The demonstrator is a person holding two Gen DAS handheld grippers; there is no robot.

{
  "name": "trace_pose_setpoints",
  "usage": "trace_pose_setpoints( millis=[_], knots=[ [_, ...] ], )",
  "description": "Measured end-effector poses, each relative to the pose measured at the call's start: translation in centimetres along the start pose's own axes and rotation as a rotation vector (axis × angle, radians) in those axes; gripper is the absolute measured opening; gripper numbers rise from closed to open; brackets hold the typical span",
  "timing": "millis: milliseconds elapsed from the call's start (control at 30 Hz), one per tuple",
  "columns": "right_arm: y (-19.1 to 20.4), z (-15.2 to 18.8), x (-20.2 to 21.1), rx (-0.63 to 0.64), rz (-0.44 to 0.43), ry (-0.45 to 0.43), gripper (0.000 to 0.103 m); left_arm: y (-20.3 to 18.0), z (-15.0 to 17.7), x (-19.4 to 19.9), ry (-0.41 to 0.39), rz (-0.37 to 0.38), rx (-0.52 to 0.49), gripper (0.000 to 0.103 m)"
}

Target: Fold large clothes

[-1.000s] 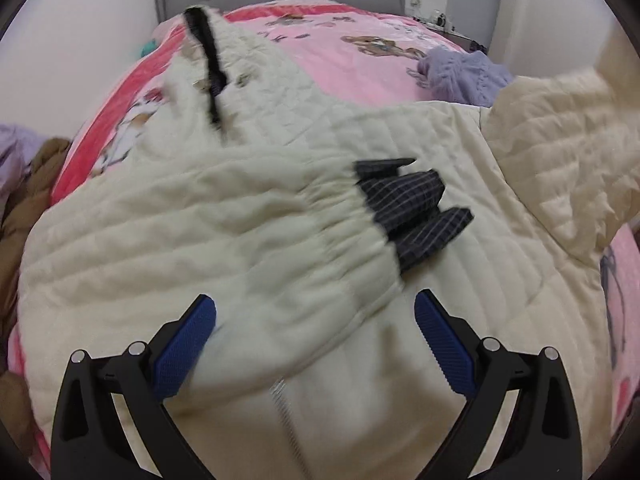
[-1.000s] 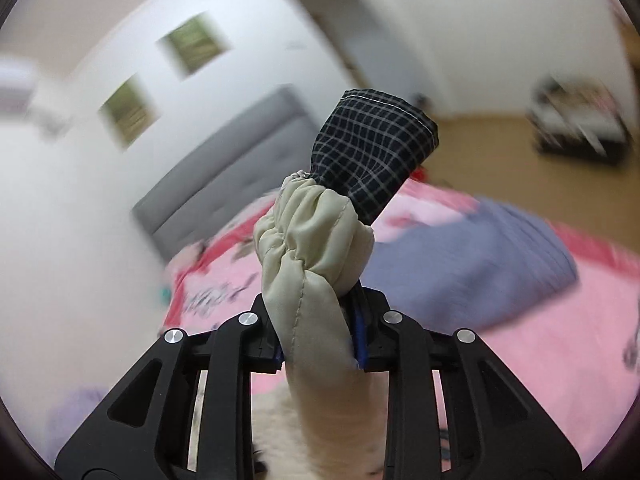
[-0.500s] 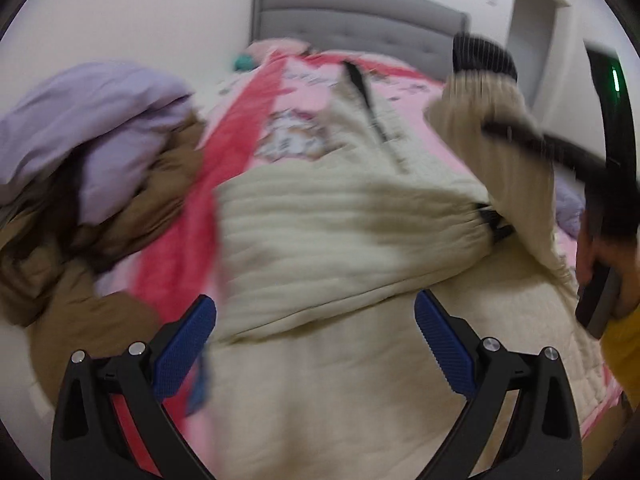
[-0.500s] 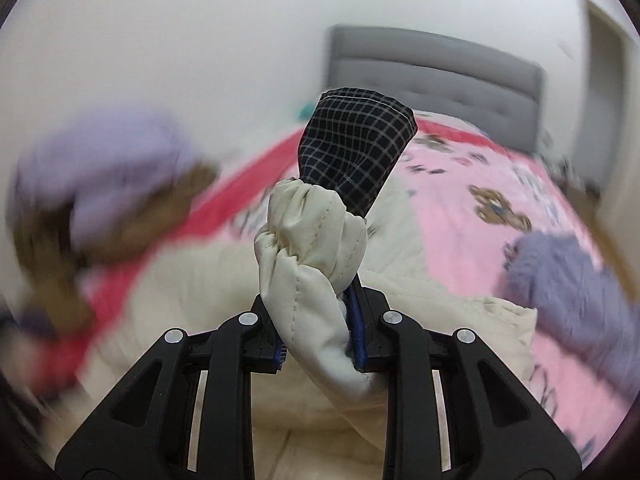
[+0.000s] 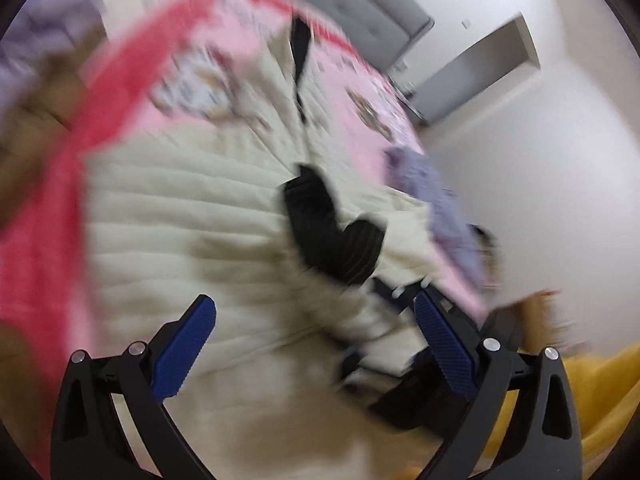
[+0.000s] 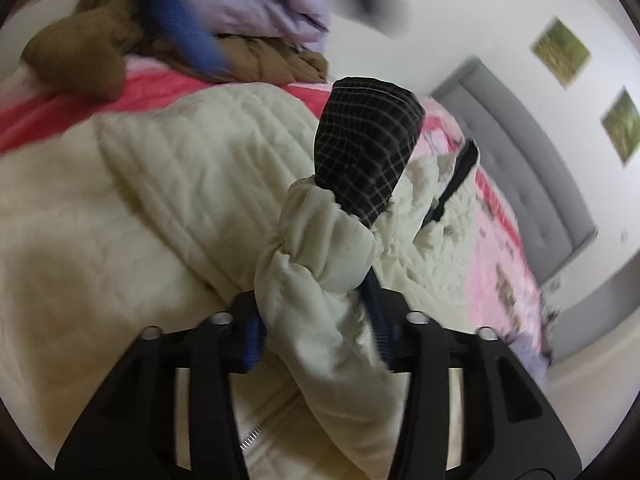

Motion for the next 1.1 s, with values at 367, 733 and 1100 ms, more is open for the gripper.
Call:
trace_pose_setpoints(
  millis=[367,733,1100],
  knots=[
    [-7.2,7.0,7.6,-0.336,-0.051,0.02,0.066,2.9,-0.8,-8.0,0.168,-0.093,0.233,0.058],
    [-19.7,15.0,2.6,-0.824,-0.067,0.147,0.083,2.1,1.5,-7.4,0.075,-0.16,0.174,0.031],
    [-18.3,13.0,-11.9,-0.584,-0.342,0.533,0.008,2.9,1.6,-8.4,0.073,-0.282,0.137,0.031]
  ],
)
Point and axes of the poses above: each gripper's, at about its wrist camera, not at the fingertips, and x roughly against the way its jaws point, y to its left, z to its underside, the point moved 5 cm from there along -x, roughly the way its jaws point, and after that the axes turned 4 degrees about y, right-handed, at the moved point
